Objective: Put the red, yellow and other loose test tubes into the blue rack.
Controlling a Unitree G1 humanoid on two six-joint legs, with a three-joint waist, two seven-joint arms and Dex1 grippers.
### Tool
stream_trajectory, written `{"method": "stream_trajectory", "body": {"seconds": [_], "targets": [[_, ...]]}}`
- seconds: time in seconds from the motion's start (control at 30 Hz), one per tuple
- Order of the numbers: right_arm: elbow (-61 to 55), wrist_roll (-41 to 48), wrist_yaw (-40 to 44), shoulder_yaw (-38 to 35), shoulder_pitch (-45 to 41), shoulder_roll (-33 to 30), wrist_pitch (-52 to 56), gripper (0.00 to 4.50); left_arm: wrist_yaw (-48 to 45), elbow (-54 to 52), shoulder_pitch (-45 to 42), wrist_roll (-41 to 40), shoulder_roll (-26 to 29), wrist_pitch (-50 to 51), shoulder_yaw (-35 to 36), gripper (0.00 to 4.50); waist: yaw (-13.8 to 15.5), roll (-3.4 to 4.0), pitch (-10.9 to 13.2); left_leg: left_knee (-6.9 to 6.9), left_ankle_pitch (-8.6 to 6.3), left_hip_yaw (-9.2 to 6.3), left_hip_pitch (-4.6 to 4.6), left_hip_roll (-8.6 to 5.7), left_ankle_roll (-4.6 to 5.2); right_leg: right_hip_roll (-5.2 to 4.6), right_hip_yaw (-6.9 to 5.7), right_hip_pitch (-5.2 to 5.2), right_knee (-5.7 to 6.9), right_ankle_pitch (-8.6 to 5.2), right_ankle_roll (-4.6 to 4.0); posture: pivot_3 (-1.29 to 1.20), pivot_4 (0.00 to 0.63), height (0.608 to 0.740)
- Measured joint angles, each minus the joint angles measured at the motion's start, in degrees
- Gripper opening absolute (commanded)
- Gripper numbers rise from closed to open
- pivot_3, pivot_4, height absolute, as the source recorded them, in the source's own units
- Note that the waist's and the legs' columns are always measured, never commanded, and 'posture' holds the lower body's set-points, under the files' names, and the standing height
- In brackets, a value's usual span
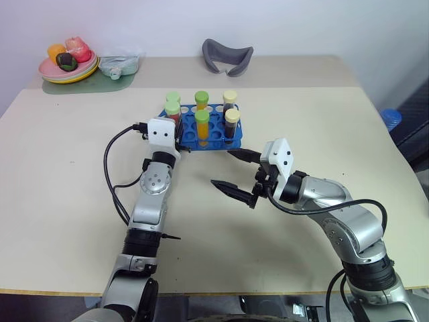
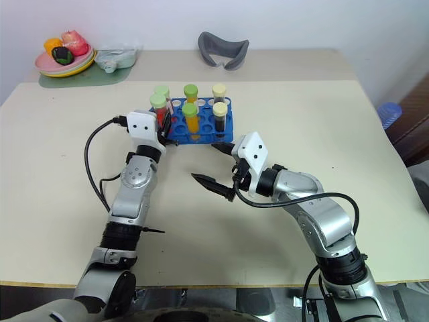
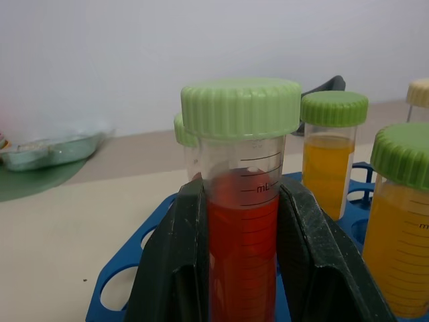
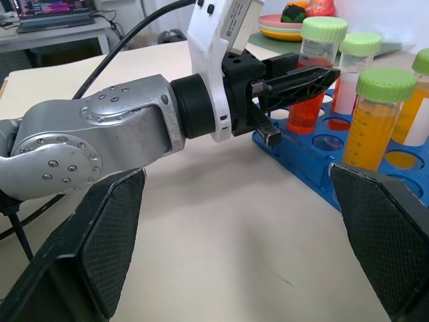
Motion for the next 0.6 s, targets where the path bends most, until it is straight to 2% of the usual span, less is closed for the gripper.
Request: {"method": "stream_trajectory", "body": {"seconds": [0.1, 0.17, 0.2, 0.37, 0.43, 0.6], "targets": [[0.0, 0.0, 0.0, 0.0, 0.0, 0.0, 0.0, 4.50, -0.1, 0.0, 0.0, -0.4, -0.1, 0.0, 0.4, 3.13, 0.0, 0.00, 0.0, 0.00, 0.00, 0.00, 0.00, 0.00, 0.00, 0.00, 0.00, 0.00, 0.00, 0.00, 0.00, 0.00, 0.150, 0.740], [0.0, 0.0, 0.0, 0.0, 0.0, 0.0, 0.0, 4.50, -0.2, -0.3, 0.0, -0.8, -0.1, 0.0, 0.6, 4.28, 0.1, 0.00, 0.0, 0.00, 0.00, 0.00, 0.00, 0.00, 0.00, -0.01, 0.00, 0.00, -0.01, 0.00, 0.00, 0.00, 0.150, 0.740], [0.0, 0.0, 0.0, 0.0, 0.0, -0.1, 0.0, 4.50, -0.3, -0.6, 0.0, -1.1, -0.2, 0.1, 0.7, 4.47, 0.1, 0.00, 0.0, 0.00, 0.00, 0.00, -0.01, 0.00, 0.00, -0.01, 0.00, 0.00, -0.01, 0.00, 0.00, 0.00, 0.150, 0.740], [0.0, 0.1, 0.4, -0.2, 0.0, -0.9, 0.0, 4.50, -2.3, -7.1, 1.6, -3.6, 0.7, 1.6, 1.1, 4.47, 0.0, 0.00, 0.0, -0.01, 0.00, 0.00, -0.01, 0.00, -0.01, -0.01, 0.00, 0.00, -0.01, 0.00, 0.00, 0.00, 0.150, 0.740], [-0.1, 0.3, 0.9, -1.0, 0.0, -2.0, 0.1, 4.50, -4.6, -12.1, 4.1, -5.9, 3.0, 4.0, 2.1, 4.47, -0.1, 0.01, 0.0, -0.02, 0.00, 0.00, 0.00, 0.01, 0.00, 0.00, 0.01, -0.01, 0.00, 0.00, 0.00, 0.00, 0.150, 0.740], [0.5, 0.8, 2.7, -9.9, 4.0, -9.8, 0.1, 4.50, -15.1, -23.3, 13.8, -15.4, 16.3, 12.4, 10.8, 4.47, 0.1, 0.01, 0.0, -0.05, -0.02, 0.00, -0.01, 0.02, 0.03, -0.01, 0.00, 0.01, -0.05, -0.01, -0.01, 0.00, 0.150, 0.740]]}}
